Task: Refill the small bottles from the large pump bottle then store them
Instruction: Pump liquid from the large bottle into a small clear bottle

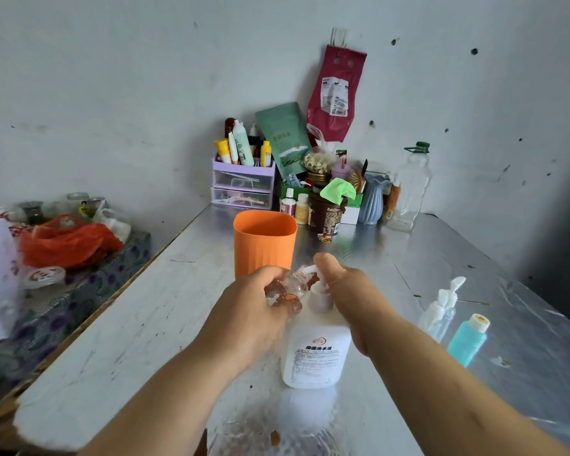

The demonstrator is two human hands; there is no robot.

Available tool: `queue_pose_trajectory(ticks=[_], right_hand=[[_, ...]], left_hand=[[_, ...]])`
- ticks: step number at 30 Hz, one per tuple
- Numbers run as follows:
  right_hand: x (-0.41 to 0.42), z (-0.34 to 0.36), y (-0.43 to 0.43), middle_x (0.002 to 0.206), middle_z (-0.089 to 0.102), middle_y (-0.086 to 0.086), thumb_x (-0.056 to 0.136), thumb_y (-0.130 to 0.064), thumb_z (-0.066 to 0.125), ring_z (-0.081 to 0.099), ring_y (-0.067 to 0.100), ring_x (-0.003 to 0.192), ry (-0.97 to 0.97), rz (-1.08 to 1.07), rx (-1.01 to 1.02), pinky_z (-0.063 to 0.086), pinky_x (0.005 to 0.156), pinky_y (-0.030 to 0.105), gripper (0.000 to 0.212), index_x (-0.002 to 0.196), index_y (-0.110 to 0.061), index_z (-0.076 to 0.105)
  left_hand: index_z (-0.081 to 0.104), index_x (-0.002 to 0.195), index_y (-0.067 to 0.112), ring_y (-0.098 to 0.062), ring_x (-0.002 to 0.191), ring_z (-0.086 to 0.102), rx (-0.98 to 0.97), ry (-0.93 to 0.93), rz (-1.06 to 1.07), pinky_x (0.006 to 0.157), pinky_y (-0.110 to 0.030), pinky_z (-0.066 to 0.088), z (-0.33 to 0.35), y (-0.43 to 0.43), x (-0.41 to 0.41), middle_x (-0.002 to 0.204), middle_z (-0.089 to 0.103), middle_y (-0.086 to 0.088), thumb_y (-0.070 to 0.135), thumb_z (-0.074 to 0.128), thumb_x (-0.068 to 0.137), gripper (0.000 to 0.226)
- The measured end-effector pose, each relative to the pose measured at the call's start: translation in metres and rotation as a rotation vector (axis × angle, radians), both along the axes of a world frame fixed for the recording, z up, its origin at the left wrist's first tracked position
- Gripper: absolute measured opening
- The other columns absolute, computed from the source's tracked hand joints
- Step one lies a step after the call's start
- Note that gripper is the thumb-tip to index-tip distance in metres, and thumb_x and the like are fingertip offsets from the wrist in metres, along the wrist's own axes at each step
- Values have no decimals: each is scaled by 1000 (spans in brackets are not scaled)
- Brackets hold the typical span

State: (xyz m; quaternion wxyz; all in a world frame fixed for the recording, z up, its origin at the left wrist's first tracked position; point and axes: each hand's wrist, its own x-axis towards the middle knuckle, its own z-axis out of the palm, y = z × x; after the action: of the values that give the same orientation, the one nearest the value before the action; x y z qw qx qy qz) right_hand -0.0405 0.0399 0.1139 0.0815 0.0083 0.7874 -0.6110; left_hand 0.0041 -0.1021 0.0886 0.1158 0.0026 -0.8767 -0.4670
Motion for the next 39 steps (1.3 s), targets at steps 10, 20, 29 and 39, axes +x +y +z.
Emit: queue_pose_trajectory(ticks=[10,20,29,39], right_hand=[[-2,-16,2,61,58,0,91,-32,50,54,11,50,70,41,-118,45,49,18,23,75,-18,57],[-4,-7,3,66,62,5,86,-44,49,57,20,61,7,47,-61,44,62,28,30,74,-18,60],[-3,-5,3,66,57,4,86,-42,50,51,21,61,27,25,-62,41,63,30,29,71,-18,55],[-5,-21,3,68,60,1,91,-40,49,56,15,59,83,32,-101,46,56,21,29,76,-18,58]], left_hand=[[61,115,38,-4,95,64,8,-17,2,84,-36,56,-9,-2,-3,109,66,17,29,73,84,34],[62,114,39,-3,96,63,0,-7,-1,85,-35,55,-2,-1,0,107,68,17,31,72,84,33],[61,116,39,-4,100,63,10,8,-5,87,-35,54,-1,0,-1,111,67,18,30,72,84,35],[60,120,39,-3,101,62,5,1,-6,89,-33,54,-11,-1,-3,113,66,17,31,72,85,37]])
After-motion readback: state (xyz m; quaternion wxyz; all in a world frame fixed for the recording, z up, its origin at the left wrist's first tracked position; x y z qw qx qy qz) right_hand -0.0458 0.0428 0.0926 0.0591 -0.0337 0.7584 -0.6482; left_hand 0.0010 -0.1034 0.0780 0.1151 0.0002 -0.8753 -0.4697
